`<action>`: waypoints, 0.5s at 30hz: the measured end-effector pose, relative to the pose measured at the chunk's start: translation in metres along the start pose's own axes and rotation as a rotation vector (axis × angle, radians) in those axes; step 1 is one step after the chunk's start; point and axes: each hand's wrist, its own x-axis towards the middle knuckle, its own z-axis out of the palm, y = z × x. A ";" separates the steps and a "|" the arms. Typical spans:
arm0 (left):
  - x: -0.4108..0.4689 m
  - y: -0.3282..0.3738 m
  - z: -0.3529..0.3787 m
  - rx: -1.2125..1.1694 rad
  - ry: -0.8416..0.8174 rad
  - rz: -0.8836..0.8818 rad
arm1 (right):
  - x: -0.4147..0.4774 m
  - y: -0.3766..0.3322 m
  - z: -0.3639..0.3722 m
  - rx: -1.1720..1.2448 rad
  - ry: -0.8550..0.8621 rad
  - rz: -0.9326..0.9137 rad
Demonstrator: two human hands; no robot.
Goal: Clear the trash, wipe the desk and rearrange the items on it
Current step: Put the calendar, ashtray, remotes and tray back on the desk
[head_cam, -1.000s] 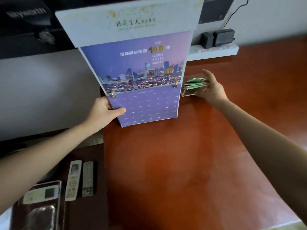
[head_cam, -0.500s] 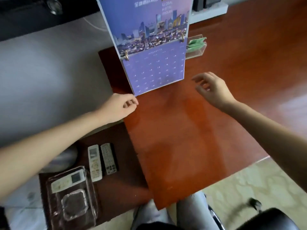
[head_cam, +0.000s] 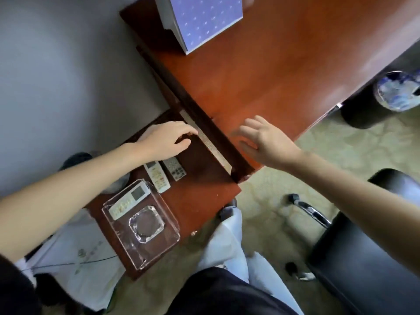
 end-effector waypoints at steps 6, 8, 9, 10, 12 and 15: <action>-0.077 0.011 0.066 0.051 -0.104 -0.038 | -0.082 -0.081 0.069 0.029 -0.086 0.150; -0.106 0.009 0.091 0.069 -0.132 -0.024 | -0.106 -0.108 0.091 0.025 -0.124 0.180; -0.120 0.006 0.103 0.074 -0.147 -0.006 | -0.116 -0.120 0.102 0.017 -0.138 0.181; -0.132 0.002 0.115 0.070 -0.161 0.012 | -0.126 -0.131 0.113 0.002 -0.147 0.173; -0.154 -0.006 0.134 0.050 -0.190 0.032 | -0.141 -0.152 0.135 -0.014 -0.168 0.171; -0.179 -0.024 0.159 0.119 -0.197 0.043 | -0.150 -0.179 0.167 -0.013 -0.224 0.253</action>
